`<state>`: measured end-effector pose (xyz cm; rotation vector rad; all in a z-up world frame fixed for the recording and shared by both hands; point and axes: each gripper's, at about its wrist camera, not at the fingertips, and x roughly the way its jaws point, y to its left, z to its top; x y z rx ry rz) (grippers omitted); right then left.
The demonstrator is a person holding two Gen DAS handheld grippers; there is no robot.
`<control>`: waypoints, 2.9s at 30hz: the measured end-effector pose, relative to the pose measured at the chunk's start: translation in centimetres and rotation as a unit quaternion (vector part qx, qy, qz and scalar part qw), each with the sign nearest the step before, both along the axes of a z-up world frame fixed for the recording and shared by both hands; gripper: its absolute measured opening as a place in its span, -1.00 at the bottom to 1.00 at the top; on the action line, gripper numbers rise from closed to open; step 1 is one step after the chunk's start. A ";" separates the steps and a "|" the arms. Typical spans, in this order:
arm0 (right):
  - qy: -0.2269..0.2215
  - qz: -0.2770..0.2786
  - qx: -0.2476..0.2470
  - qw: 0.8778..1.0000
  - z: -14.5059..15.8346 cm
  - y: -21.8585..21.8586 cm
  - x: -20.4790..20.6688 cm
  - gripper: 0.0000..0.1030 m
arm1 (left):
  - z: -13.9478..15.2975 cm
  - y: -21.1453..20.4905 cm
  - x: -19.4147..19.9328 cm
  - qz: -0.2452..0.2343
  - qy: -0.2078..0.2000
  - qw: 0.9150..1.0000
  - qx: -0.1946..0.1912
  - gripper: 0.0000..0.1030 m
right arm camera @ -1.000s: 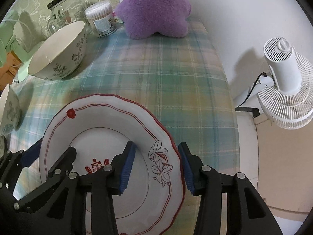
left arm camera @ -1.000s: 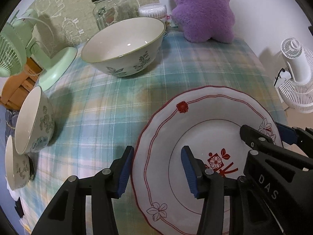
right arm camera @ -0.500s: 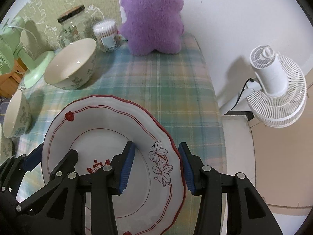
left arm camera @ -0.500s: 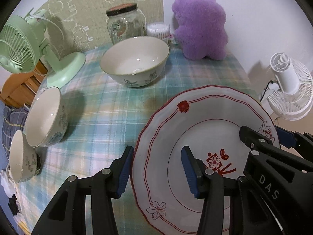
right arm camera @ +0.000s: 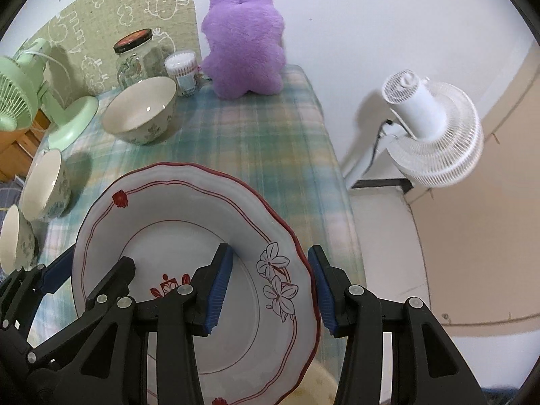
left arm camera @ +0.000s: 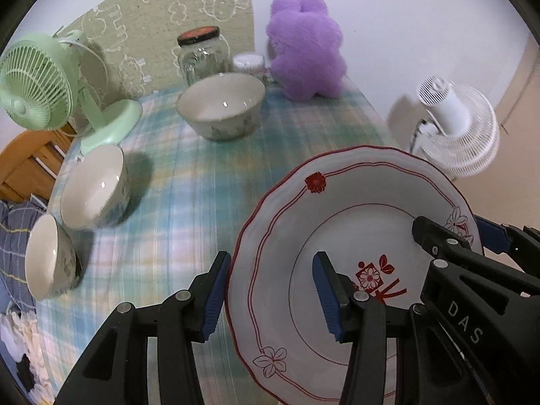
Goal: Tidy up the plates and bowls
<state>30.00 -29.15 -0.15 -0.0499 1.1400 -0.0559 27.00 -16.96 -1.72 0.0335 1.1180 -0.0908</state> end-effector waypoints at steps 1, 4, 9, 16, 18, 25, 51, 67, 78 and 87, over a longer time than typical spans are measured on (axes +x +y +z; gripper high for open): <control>0.001 -0.005 -0.002 1.000 0.0 0.0 -0.9 -0.01 | -0.2 0.0 -0.4 -0.003 0.003 1.000 -0.002 -0.04; 0.013 -0.022 -0.004 1.000 -0.6 -0.1 -3.4 -0.01 | -0.9 -0.2 -2.5 -0.017 0.019 1.000 -0.007 -0.04; 0.023 -0.046 -0.007 0.999 -1.2 -0.3 -7.0 -0.01 | -1.3 -0.6 -5.3 -0.040 0.027 0.999 -0.012 -0.05; 0.016 -0.078 -0.012 0.997 -1.1 -1.0 -11.0 -0.01 | -1.2 -1.5 -7.9 -0.070 0.025 0.997 -0.024 -0.05; 0.016 -0.087 -0.012 0.996 -1.2 -1.5 -11.9 -0.01 | -1.5 -2.0 -8.5 -0.076 0.029 0.996 -0.026 -0.05; 0.031 -0.101 -0.013 0.994 -2.6 -2.9 -14.0 -0.01 | -3.1 -3.3 -9.9 -0.083 0.048 0.995 -0.023 -0.05; 0.087 -0.033 0.025 0.995 -6.3 -6.4 -12.1 -0.01 | -4.7 -7.2 -10.3 -0.007 0.049 0.997 0.065 -0.04; 0.095 -0.009 0.049 0.994 -6.7 -6.7 -11.9 -0.02 | -5.5 -8.8 -10.8 0.005 0.027 0.992 0.122 0.02; 0.097 -0.002 0.049 0.994 -5.7 -7.3 -13.5 -0.39 | -5.3 -8.4 -10.7 0.008 0.028 0.994 0.103 0.12; 0.091 0.026 0.038 0.995 -5.5 -5.9 -12.4 -0.39 | -4.8 -7.1 -10.8 0.028 0.031 0.996 0.075 0.34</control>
